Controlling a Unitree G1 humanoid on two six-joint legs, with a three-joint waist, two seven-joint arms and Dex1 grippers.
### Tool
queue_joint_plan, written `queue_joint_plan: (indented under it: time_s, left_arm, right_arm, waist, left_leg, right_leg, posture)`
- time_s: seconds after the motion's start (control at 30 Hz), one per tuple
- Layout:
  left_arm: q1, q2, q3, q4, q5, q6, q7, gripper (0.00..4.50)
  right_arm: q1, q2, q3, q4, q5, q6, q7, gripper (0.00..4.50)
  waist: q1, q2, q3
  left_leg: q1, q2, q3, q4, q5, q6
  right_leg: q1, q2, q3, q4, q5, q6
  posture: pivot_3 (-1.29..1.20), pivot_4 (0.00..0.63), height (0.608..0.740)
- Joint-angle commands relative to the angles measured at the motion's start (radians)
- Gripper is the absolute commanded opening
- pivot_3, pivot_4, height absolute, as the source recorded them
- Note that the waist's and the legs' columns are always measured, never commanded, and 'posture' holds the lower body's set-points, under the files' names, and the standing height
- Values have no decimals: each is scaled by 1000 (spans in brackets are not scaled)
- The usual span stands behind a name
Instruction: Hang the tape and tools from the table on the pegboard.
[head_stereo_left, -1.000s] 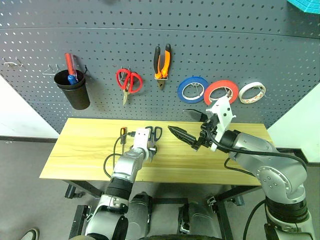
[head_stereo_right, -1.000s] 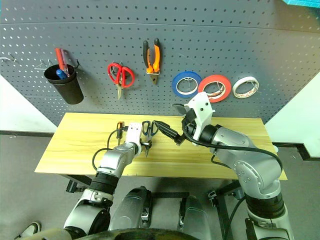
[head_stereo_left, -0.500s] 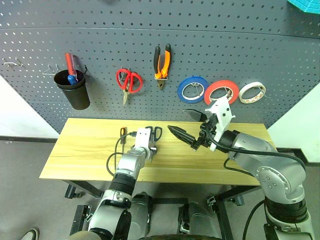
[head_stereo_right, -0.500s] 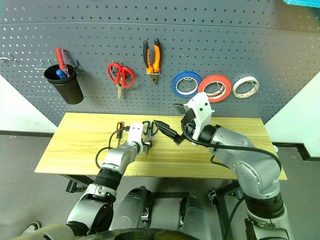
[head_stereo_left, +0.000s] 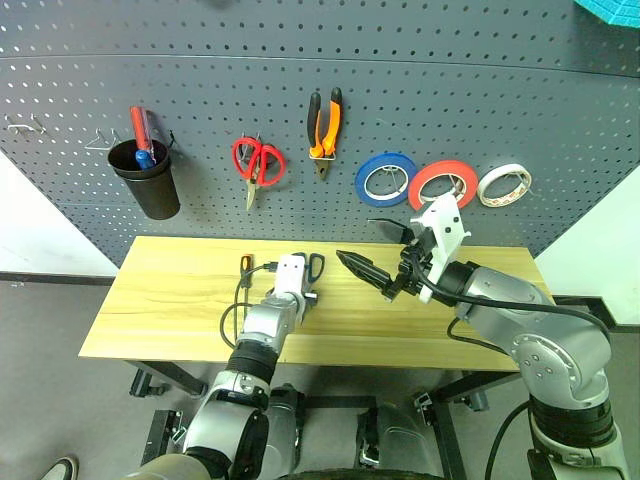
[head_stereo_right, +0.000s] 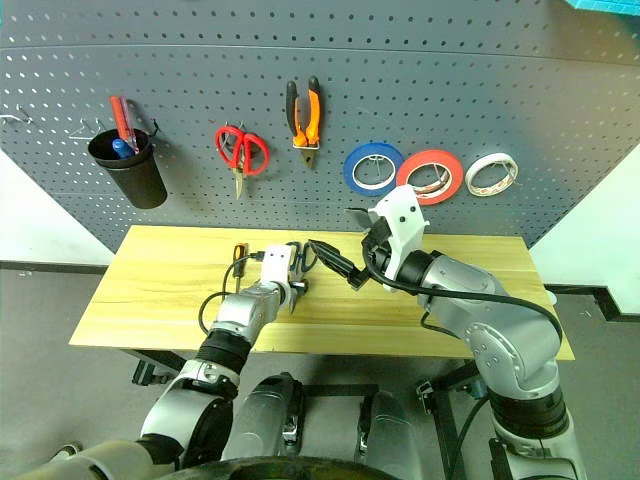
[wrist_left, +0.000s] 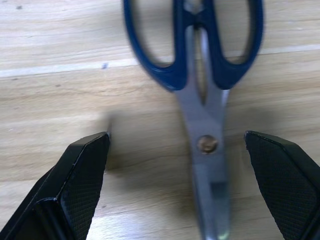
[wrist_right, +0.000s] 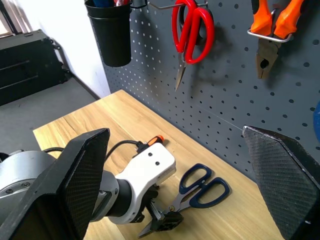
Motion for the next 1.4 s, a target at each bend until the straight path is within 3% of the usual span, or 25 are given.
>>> queue_joint_plan:
  time_s: [0.03,0.3,0.33,0.4,0.73,1.1,1.4]
  left_arm:
    - [-31,-4,0,16,10,-15,16,4500]
    - [-38,-4,7,51,10,-20,34,4500]
    - [-38,-5,7,53,11,-15,37,4320]
    - [-38,-7,2,57,15,-9,37,3905]
    - [-35,-4,-4,48,17,5,28,615]
    - [25,21,-53,-63,47,-43,-15,521]
    - [159,77,-153,-351,91,-107,-84,521]
  right_arm:
    - [3,4,-9,-43,7,-13,-6,4458]
    - [6,5,-12,-50,11,-12,-15,4458]
    - [5,5,-11,-50,11,-12,-16,4486]
    - [5,6,-11,-50,10,-12,-18,4500]
    - [6,7,-13,-51,9,-14,-27,4500]
    - [6,8,-9,-38,-3,-26,-26,4500]
    - [12,4,-16,-36,17,-20,-6,4500]
  waist:
    - [0,0,0]
    - [-1,0,0]
    - [-1,0,0]
    - [-1,0,0]
    - [-1,0,0]
    - [-2,0,0]
    - [-1,0,0]
  left_leg:
    - [0,0,0,0,0,0]
    - [0,0,0,0,0,0]
    - [0,0,0,0,0,0]
    - [0,0,0,0,0,0]
    - [0,0,0,0,0,0]
    - [0,0,-1,0,0,0]
    - [-1,0,-1,0,0,0]
  right_leg:
    - [0,0,0,0,0,0]
    - [0,0,0,0,0,0]
    - [0,0,0,0,0,0]
    - [0,0,0,0,0,0]
    - [0,0,0,0,0,0]
    - [0,0,0,-1,0,0]
    - [0,-1,-1,-2,0,0]
  posture:
    - [245,101,657]
    - [240,104,657]
    - [240,105,657]
    - [241,104,657]
    - [239,106,657]
    - [246,101,657]
    - [249,94,657]
